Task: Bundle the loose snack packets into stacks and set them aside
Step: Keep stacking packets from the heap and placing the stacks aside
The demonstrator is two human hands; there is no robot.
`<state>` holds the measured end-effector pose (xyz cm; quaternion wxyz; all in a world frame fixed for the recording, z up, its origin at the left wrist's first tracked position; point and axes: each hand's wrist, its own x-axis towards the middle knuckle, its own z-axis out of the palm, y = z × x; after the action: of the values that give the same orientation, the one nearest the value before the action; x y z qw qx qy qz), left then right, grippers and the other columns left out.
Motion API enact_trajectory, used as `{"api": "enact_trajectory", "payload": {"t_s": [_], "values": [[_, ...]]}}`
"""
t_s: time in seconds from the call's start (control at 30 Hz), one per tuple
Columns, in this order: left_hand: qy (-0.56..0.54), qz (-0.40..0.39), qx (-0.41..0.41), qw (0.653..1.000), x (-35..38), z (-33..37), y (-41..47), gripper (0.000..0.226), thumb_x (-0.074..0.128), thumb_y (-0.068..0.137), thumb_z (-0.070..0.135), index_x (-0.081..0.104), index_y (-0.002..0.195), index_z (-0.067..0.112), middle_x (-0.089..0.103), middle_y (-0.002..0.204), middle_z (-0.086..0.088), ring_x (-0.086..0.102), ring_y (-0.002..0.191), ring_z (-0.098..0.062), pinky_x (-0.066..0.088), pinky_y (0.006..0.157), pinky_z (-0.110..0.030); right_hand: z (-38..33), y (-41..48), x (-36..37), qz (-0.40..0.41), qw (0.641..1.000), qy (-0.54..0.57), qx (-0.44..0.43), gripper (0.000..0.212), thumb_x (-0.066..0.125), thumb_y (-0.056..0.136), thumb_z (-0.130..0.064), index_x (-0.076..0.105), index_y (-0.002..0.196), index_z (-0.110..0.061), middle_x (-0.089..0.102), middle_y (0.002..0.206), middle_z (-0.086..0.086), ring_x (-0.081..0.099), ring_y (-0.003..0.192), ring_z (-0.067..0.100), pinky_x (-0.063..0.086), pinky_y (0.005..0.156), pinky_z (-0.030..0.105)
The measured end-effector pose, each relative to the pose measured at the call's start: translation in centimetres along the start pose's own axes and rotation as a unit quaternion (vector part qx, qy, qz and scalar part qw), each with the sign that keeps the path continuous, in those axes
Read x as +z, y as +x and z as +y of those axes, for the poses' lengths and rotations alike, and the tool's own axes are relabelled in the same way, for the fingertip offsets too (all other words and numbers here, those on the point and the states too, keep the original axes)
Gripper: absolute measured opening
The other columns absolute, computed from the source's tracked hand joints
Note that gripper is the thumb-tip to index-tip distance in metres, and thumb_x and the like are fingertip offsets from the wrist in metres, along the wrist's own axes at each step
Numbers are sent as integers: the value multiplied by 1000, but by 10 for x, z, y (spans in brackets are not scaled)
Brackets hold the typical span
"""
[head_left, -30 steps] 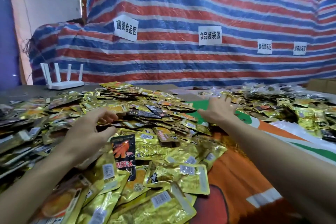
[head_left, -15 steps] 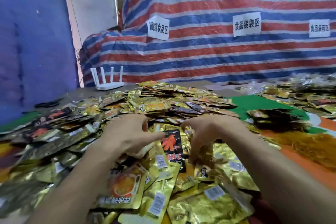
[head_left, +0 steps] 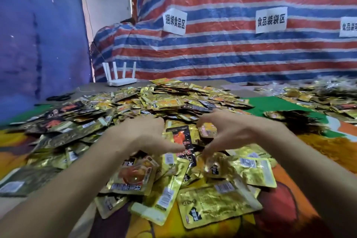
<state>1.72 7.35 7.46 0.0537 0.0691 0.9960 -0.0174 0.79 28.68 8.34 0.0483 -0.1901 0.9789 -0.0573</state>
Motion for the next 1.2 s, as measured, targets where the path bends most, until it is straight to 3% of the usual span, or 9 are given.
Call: {"api": "enact_trajectory", "payload": {"t_s": [0.2, 0.37, 0.47, 0.57, 0.67, 0.77, 0.97, 1.07, 1.2], "values": [[83, -151, -9, 985, 26, 9, -44, 137, 51, 53, 99, 9, 158, 23, 32, 160, -5, 44, 139, -30, 42, 111, -44, 3, -56, 2, -171, 973, -77, 137, 153, 73, 8, -91, 40, 144, -30, 53, 143, -7, 55, 123, 22, 51, 99, 39], [26, -106, 24, 994, 20, 3, -46, 99, 65, 78, 73, 23, 153, 23, 45, 151, 1, 50, 131, -25, 46, 106, -44, 8, -52, 19, -91, 986, -16, 139, 93, 91, 41, -68, 67, 117, -20, 71, 107, -4, 68, 95, 18, 52, 65, 28], [45, -51, 64, 996, 22, 4, -40, 75, 71, 79, 51, 39, 138, 18, 59, 117, -1, 59, 98, -20, 55, 78, -38, 11, -44, 21, -77, 990, 12, 118, 67, 92, 50, -61, 73, 97, -17, 73, 93, -3, 68, 80, 14, 48, 57, 26], [138, 59, 74, 986, 38, 8, -32, 64, 63, 85, 30, 33, 140, 15, 59, 112, -6, 55, 86, -23, 45, 64, -33, 8, -33, 26, -33, 994, 50, 96, 47, 93, 59, -48, 68, 81, -16, 68, 72, -5, 62, 62, 13, 45, 51, 24], [154, 155, 45, 975, 51, 8, -20, 61, 55, 87, 19, 32, 144, 20, 63, 113, -5, 64, 100, -30, 46, 77, -40, 2, -21, 32, -1, 987, 140, 78, 37, 92, 68, -28, 64, 88, -14, 69, 78, 0, 66, 54, 11, 53, 49, 28], [62, 238, -5, 969, 51, -2, -11, 49, 51, 88, 16, 47, 133, 33, 67, 116, 0, 65, 106, -30, 45, 78, -39, 0, -10, 34, 47, 966, 244, 69, 34, 87, 76, -16, 64, 101, -15, 71, 94, 6, 72, 75, 20, 62, 66, 36], [-253, 297, -43, 920, 16, -39, 1, 18, 59, 100, 28, 62, 117, 28, 67, 106, 3, 65, 93, -23, 52, 84, -38, 2, 12, 37, 176, 847, 497, 67, 22, 67, 90, -3, 67, 93, -25, 74, 90, 2, 74, 72, 14, 54, 52, 23], [-439, 309, -68, 841, 1, -55, 11, 6, 60, 98, 15, 62, 92, 15, 67, 87, 0, 64, 74, -18, 46, 62, -31, -3, 30, 38, 212, 769, 598, 80, 15, 62, 95, -6, 68, 101, -18, 76, 89, 4, 75, 75, 20, 59, 60, 34], [-595, 358, -101, 713, -1, -68, 24, 6, 63, 88, 3, 59, 87, 7, 63, 84, -12, 58, 78, -25, 45, 71, -35, -17, 59, 35, 217, 676, 698, 99, 8, 60, 97, -9, 67, 100, -13, 72, 89, 9, 69, 83, 26, 56, 75, 41]]}}
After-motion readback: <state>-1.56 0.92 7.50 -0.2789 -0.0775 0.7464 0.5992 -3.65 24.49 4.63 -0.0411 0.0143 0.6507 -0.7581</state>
